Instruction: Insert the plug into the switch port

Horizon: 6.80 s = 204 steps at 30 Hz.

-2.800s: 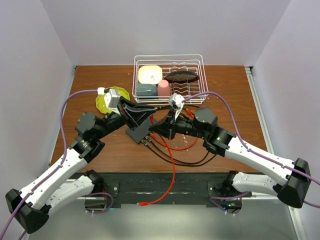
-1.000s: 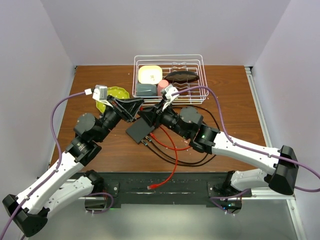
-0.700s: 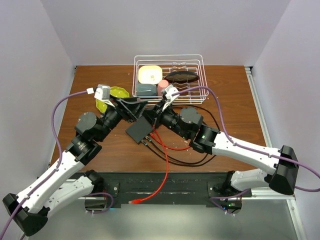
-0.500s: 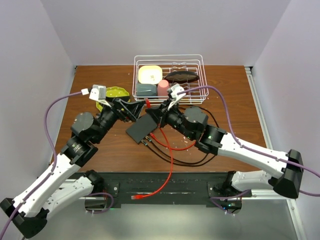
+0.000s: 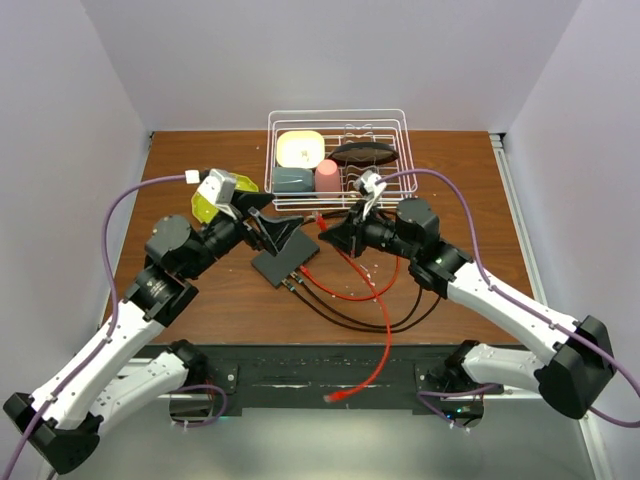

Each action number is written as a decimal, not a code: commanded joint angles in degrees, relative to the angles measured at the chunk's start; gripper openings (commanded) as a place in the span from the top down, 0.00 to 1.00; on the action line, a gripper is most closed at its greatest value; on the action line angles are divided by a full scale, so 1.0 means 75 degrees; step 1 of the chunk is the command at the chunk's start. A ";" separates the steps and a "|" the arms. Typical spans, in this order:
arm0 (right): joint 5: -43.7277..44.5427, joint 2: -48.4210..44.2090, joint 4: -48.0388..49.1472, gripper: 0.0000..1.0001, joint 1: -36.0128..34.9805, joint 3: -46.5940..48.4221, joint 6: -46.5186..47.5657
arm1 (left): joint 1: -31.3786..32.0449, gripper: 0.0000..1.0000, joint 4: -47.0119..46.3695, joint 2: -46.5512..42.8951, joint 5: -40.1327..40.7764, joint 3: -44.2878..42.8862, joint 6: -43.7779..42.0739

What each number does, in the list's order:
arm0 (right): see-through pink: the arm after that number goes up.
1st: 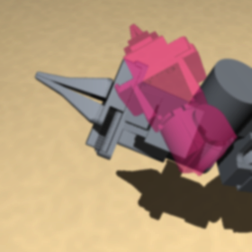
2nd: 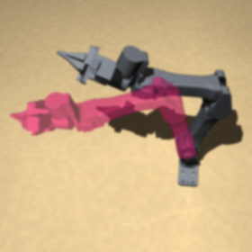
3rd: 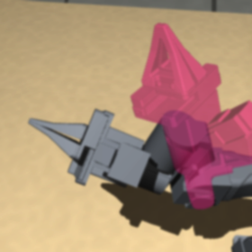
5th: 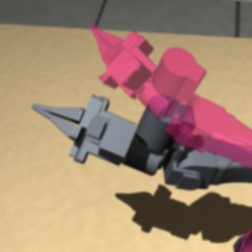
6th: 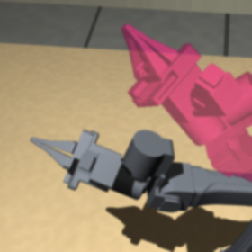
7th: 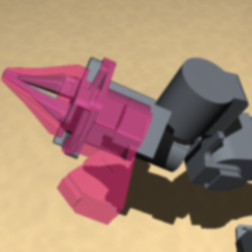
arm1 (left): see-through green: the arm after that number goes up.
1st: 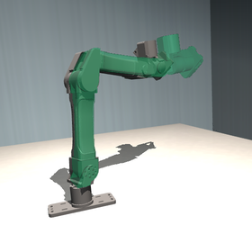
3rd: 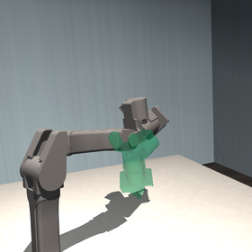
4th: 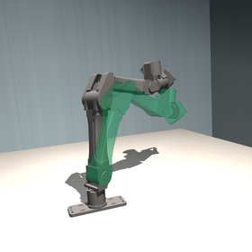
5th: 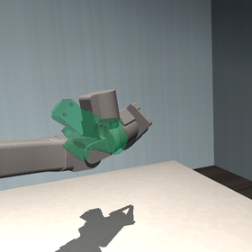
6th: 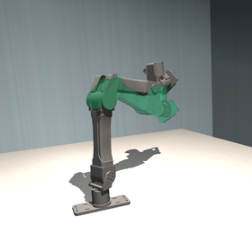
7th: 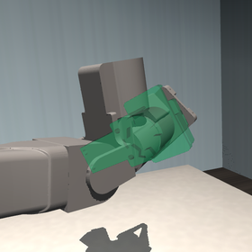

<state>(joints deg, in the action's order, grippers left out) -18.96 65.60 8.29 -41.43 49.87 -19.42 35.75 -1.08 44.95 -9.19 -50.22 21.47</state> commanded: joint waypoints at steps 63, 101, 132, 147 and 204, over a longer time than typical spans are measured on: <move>-0.6894 0.1872 1.0529 0.75 -0.0406 0.0089 -0.7050 | 0.0015 1.00 -1.0146 0.1261 -0.7001 0.2079 0.3688; 0.2552 -0.2304 -0.1378 0.24 -0.0886 0.0910 0.0610 | 0.0027 1.00 -0.3325 0.0604 -0.2724 0.0555 0.1472; 0.0512 -0.1341 0.0429 0.42 -0.1296 0.0664 0.0597 | 0.0015 1.00 -0.3137 0.0734 -0.2771 0.0391 0.1543; 0.0290 -0.0907 0.0558 0.63 -0.1308 0.0839 0.0574 | 0.0027 1.00 -0.3172 0.0686 -0.2829 0.0414 0.1543; 0.4133 0.1761 -0.1539 1.00 -0.1320 0.0100 0.1347 | -0.1637 0.02 -0.1003 0.3426 -0.0602 0.0729 0.0394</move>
<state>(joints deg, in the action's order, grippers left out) 8.05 73.41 -3.38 -51.09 50.11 -11.27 26.94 -4.58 67.09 -10.87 -47.99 24.84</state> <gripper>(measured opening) 0.031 0.990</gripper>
